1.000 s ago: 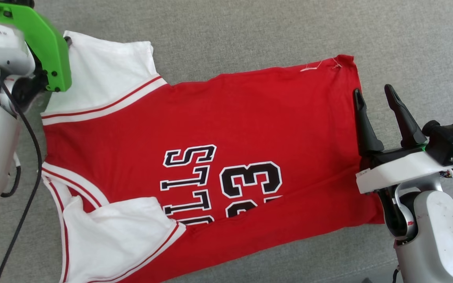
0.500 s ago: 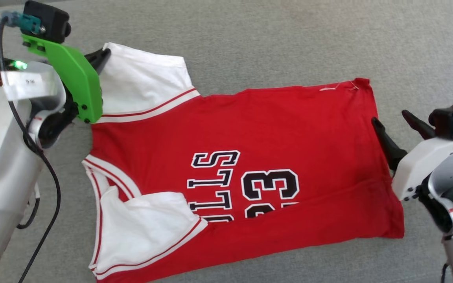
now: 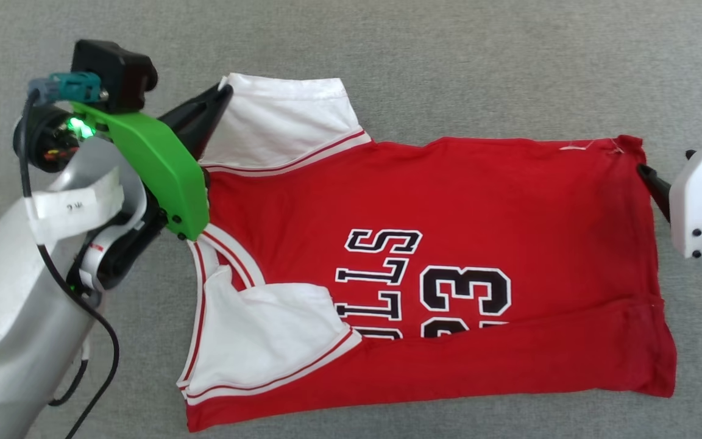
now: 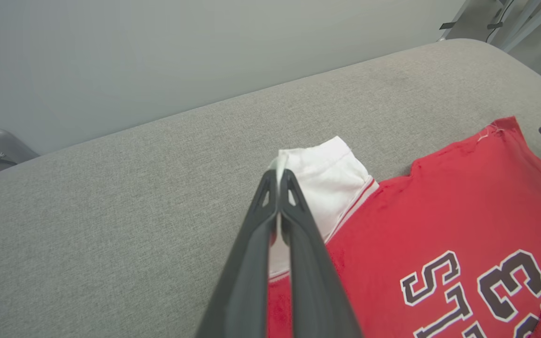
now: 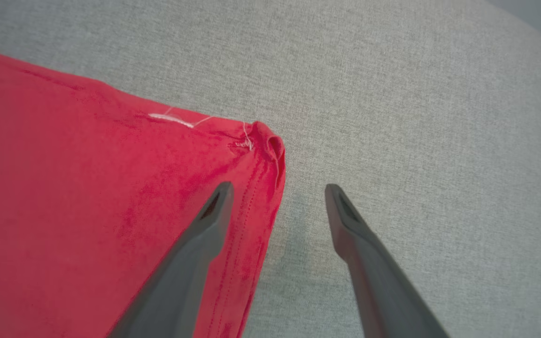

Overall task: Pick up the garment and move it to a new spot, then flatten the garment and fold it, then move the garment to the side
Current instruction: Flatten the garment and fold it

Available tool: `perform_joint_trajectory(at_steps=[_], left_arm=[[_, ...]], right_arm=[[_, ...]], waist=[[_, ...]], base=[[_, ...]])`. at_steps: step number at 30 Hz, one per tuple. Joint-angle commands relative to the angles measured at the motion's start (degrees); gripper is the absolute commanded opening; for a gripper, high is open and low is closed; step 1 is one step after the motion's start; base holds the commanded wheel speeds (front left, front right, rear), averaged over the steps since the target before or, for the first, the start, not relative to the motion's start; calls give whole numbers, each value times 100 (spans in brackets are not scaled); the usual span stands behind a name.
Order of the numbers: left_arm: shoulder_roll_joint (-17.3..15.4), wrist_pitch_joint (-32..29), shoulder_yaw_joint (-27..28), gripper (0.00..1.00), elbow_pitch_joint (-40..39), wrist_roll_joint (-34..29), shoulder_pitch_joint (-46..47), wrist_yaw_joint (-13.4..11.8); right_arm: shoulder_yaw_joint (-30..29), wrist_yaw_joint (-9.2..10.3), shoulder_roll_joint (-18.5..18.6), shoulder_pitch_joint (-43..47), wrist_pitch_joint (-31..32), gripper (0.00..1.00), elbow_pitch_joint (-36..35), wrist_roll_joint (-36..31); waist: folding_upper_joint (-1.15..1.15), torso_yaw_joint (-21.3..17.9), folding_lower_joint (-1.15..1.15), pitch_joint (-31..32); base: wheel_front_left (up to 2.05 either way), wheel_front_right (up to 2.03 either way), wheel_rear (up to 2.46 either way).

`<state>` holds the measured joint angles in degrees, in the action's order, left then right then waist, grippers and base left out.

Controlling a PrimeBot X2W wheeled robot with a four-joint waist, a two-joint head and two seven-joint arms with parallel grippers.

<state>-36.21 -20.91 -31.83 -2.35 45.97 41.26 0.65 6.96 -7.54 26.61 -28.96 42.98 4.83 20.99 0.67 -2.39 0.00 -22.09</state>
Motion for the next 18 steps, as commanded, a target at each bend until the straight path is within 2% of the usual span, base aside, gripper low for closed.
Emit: perform_joint_trajectory(at_steps=[1, 6, 13, 14, 15, 16, 17, 18], left_arm=[[-10, 44, -23, 0, -92, 2, -151, -59], [22, 78, -77, 0, -323, -46, -229, -128], [55, 82, -131, 0, -434, -83, -229, -166], [64, 85, -140, 0, -436, -82, -232, -168], [75, 85, -151, 0, -427, -76, -236, -166], [87, 86, -162, 0, -416, -73, -237, -163], [98, 90, -172, 0, -401, -72, -238, -161], [115, 99, -178, 0, -377, -61, -243, -161]], right_arm=[[-13, 5, 1, -156, 84, 100, 125, -3], [-38, 5, 10, -458, 250, 100, 592, -43], [31, 5, -74, -627, 80, 100, 1188, 22], [64, 5, -100, -631, 37, 96, 1271, 70], [99, 5, -107, -635, -28, 41, 1347, 100], [151, 5, -91, -636, -95, 24, 1395, 110], [194, 5, -71, -635, -169, 0, 1445, 119], [251, 5, -56, -631, -261, 0, 1501, 150]], waist=[[-67, 136, 0, -118], [-67, 288, 0, -248], [-67, 406, 0, -389], [-67, 412, 0, -401], [-67, 420, 0, -406], [-67, 427, 0, -407], [-67, 433, 0, -403], [-67, 437, 0, -391]], base=[[0, 0, 0], [0, 0, 0], [0, 0, 0], [0, 0, 0], [0, 0, 0], [0, 0, 0], [0, 0, 0], [0, 0, 0]])
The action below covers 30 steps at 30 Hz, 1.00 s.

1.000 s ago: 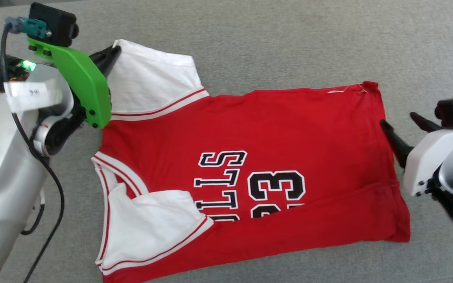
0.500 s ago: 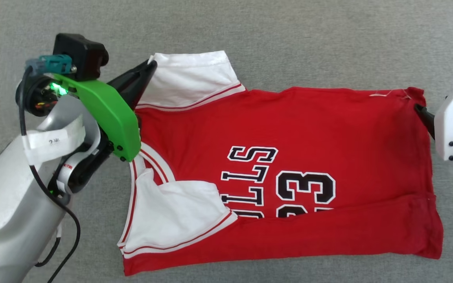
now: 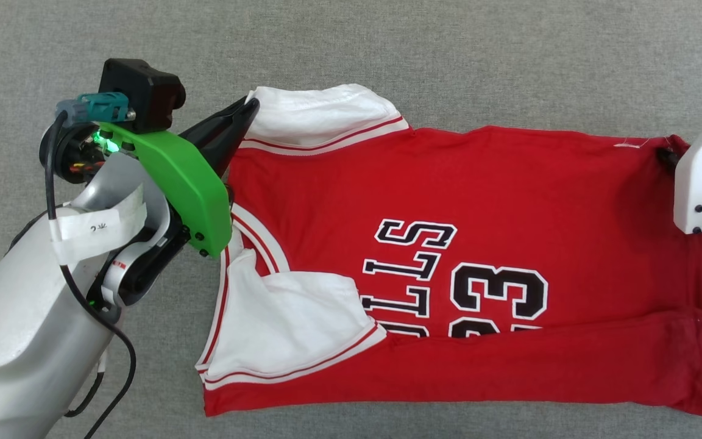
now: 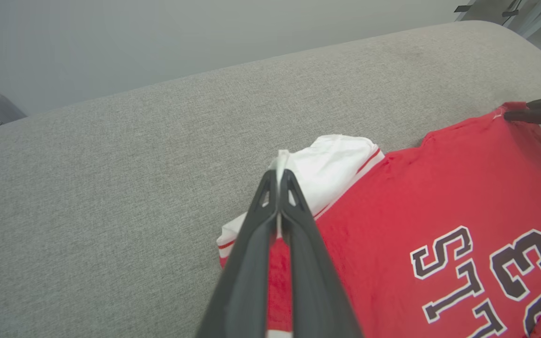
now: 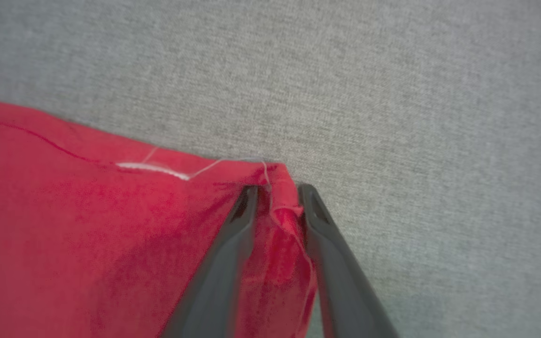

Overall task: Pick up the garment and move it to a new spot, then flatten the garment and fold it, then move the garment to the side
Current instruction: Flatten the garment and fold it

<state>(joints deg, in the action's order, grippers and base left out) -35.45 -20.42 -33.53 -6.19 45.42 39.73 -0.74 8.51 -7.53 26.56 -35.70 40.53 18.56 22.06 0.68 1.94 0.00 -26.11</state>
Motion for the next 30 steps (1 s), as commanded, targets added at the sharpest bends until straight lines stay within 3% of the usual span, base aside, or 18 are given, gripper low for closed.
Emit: perform_joint_trajectory(at_steps=[1, 15, 22, 30], left_arm=[[51, 59, -12, 0, 29, 2, -97, -20], [87, 562, 234, 0, 378, 294, -645, -147], [2, 706, 252, 0, 237, 498, -1334, -258], [-121, 890, 203, 0, -196, 568, -2256, -558]], right_arm=[[119, 4, -54, 45, -89, 0, 174, 89], [42, 4, 73, 232, -1519, 0, 230, 626], [138, 4, 379, 969, -2108, 0, -26, 1071], [254, 4, 752, 2015, -2411, 0, -395, 1609]], waist=[[-68, 3, 0, 28], [-68, -48, 0, 806], [-68, 21, 0, 1309], [-68, 155, 0, 1662]], base=[[0, 0, 0], [0, 0, 0], [0, 0, 0], [0, 0, 0]])
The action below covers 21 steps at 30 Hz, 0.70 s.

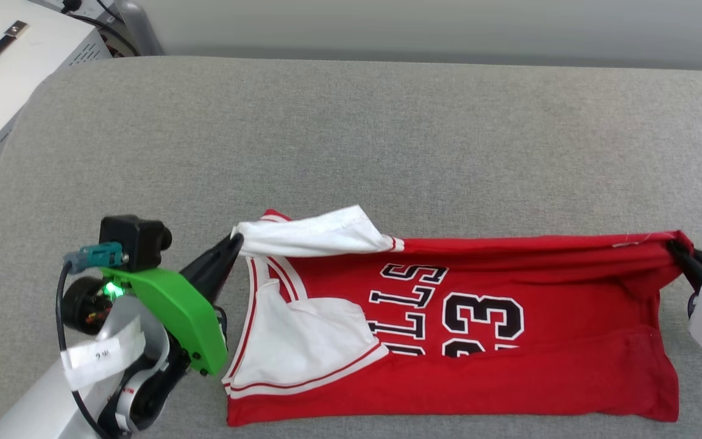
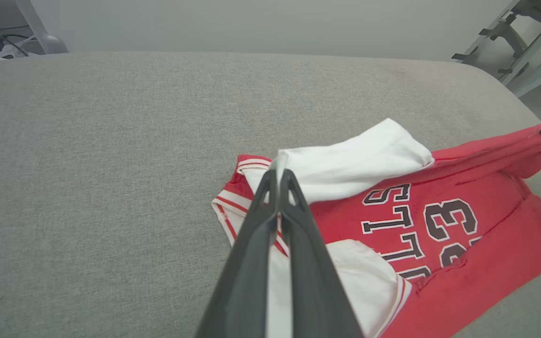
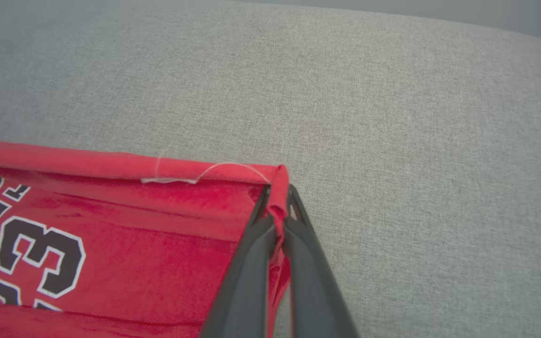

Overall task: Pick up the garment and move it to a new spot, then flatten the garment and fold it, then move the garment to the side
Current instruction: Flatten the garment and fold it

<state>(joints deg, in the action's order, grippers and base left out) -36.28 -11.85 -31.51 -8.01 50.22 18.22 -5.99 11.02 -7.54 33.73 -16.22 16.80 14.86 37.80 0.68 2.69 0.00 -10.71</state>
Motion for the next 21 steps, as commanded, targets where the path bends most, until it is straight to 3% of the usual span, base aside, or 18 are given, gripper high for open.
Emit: perform_joint_trajectory(at_steps=[1, 11, 21], left_arm=[[-39, 52, -5, 0, -65, 113, -212, -60], [-170, 140, -150, 0, -353, 260, -1211, -305], [-189, -68, -365, 0, -217, 430, -1515, -249]], right_arm=[[25, 5, 76, 172, -58, 0, -61, 71], [374, 5, 452, 962, -208, 0, -517, 505], [1052, 5, 1085, 1177, -247, 0, -678, 458]], waist=[[-68, 100, 0, 148], [-68, 206, 0, 280], [-68, 243, 0, 277]], base=[[0, 0, 0], [0, 0, 0], [0, 0, 0]])
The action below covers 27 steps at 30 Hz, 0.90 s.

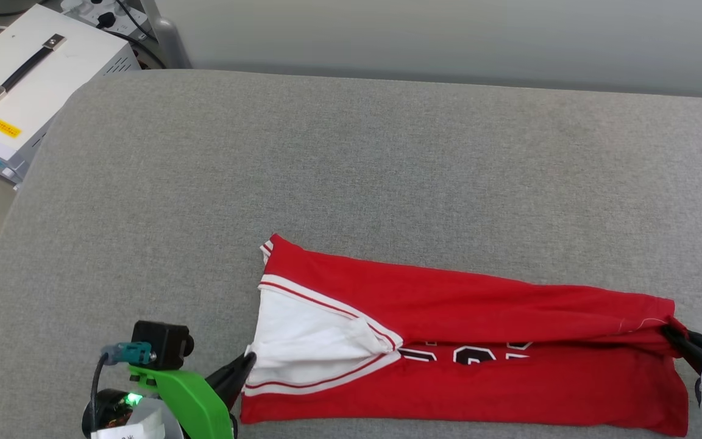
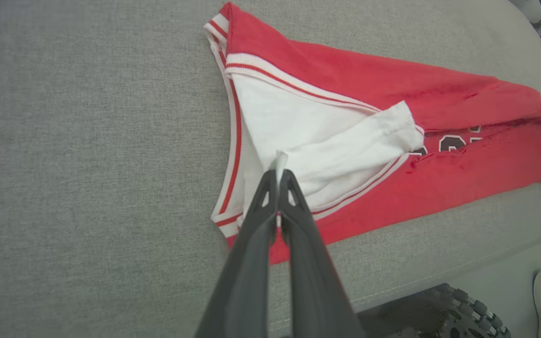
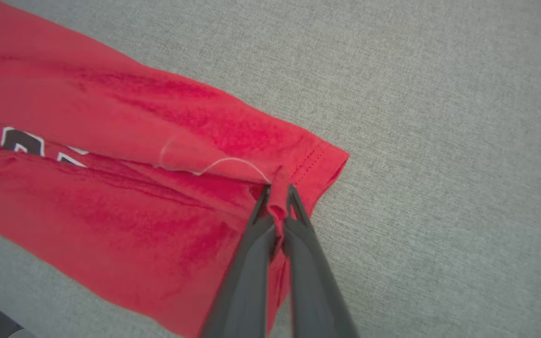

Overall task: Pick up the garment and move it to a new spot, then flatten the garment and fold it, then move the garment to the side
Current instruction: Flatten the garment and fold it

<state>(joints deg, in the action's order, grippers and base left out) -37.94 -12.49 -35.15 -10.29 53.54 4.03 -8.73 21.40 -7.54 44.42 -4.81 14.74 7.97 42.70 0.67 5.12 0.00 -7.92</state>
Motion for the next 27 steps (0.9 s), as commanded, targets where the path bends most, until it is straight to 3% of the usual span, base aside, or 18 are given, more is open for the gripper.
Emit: perform_joint_trajectory(at_steps=[1, 7, 8, 9, 10, 19, 27], left_arm=[[-15, -28, -34, 0, 26, 101, -103, 39], [34, -118, -190, 0, 220, 66, -86, 105], [49, -89, -200, 18, 274, 41, -72, 119], [63, -56, -212, 38, 320, 16, -64, 136], [78, -57, -248, 100, 390, 7, -72, 162], [209, 341, -198, 100, 736, -119, -38, 204], [423, 1218, 239, 100, 681, -232, 112, 97]], right_arm=[[44, 5, 38, 25, -69, 0, 35, -33], [379, 5, 201, -91, -207, 0, 124, -118], [467, 5, 267, -121, -270, 26, 123, -217], [528, 5, 295, -129, -269, 69, 162, -235], [594, 5, 303, -148, -310, 100, 172, -223], [639, 5, 276, -158, -253, 100, 121, 252], [-423, 5, -91, -26, 572, 100, -356, 506]], waist=[[-67, -1, 0, -5], [-67, -22, 0, -48], [-67, -27, 0, -56], [-67, -33, 0, -61], [-67, -43, 0, -62], [-67, -125, 0, 197], [-67, -218, 0, 429]], base=[[0, 0, 0], [0, 0, 0], [0, 0, 0], [0, 0, 0], [0, 0, 0], [0, 0, 0], [0, 0, 0]])
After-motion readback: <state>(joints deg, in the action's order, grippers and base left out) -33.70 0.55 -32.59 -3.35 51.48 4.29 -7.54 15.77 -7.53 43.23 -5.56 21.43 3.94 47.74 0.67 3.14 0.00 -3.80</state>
